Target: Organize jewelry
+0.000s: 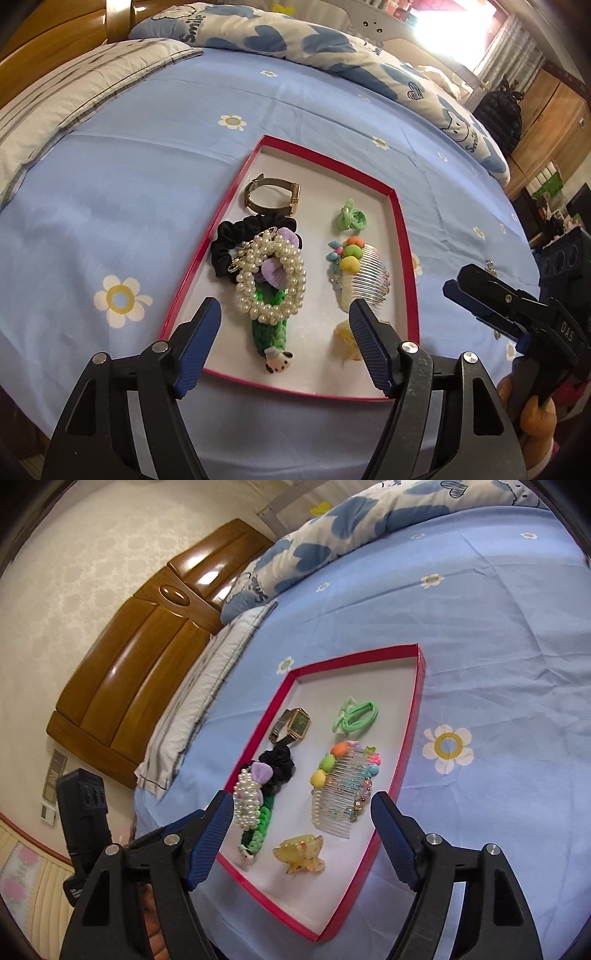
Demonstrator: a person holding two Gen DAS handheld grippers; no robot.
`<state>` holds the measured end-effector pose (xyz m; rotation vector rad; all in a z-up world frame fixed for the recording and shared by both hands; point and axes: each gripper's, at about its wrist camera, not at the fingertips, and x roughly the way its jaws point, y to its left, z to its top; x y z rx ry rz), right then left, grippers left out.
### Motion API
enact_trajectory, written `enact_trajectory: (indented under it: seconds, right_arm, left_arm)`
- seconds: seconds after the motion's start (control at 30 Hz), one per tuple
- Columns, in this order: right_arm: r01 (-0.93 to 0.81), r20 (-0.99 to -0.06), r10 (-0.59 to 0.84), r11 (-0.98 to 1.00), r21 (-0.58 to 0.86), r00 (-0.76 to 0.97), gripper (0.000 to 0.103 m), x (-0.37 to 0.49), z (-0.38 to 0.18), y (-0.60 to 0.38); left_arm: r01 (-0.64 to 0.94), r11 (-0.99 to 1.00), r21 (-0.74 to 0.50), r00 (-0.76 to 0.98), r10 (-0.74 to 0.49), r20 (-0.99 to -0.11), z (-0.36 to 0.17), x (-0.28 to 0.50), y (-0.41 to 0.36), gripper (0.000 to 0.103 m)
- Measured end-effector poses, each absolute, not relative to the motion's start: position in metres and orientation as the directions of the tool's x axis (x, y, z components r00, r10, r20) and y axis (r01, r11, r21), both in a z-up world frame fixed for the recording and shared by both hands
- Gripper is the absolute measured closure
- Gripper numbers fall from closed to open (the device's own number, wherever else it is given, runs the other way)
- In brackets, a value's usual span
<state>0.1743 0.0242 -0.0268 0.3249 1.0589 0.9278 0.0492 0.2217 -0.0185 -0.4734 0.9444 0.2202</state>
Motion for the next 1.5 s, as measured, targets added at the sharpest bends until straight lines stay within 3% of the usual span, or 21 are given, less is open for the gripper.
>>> enact_trajectory:
  seconds: [0.57,0.77,1.03,1.13,1.2,1.27,1.5]
  right_arm:
    - [-0.477,-0.566,0.798,0.588,0.653,0.207,0.018,0.149,-0.014,-0.007]
    - [-0.557,-0.596,0.754,0.632,0.539,0.278,0.013,0.133,0.009,-0.008]
    - [-0.673,-0.634,0.658,0.685,0.278,0.407,0.008,0.107,0.047,0.002]
    - [-0.697,-0.622,0.650,0.682,0.222,0.437,0.007,0.099,0.063,0.002]
    - [-0.704,-0.605,0.647,0.684,0.192,0.463,0.005,0.094,0.074,0.000]
    - [-0.705,-0.589,0.640,0.691,0.161,0.493,0.000,0.089,0.079,-0.001]
    - [-0.692,-0.618,0.617,0.704,0.159,0.486,0.000,0.080,0.052,0.000]
  left_arm:
    - [-0.392,0.866,-0.311,0.588,-0.024,-0.808,0.000,0.013,0.211,0.022]
    - [-0.400,0.875,-0.274,0.595,0.021,-0.804,0.012,0.002,0.207,0.021]
    - [-0.393,0.918,-0.060,0.594,0.203,-0.778,0.043,-0.007,0.195,0.017]
    - [-0.390,0.920,-0.047,0.616,0.222,-0.756,0.057,-0.012,0.196,0.011]
    - [-0.399,0.916,-0.041,0.629,0.241,-0.739,0.063,-0.016,0.196,0.000]
    - [-0.410,0.911,-0.037,0.639,0.258,-0.725,0.065,-0.020,0.195,0.000]
    - [-0.426,0.902,-0.072,0.629,0.237,-0.741,0.039,-0.026,0.192,0.000]
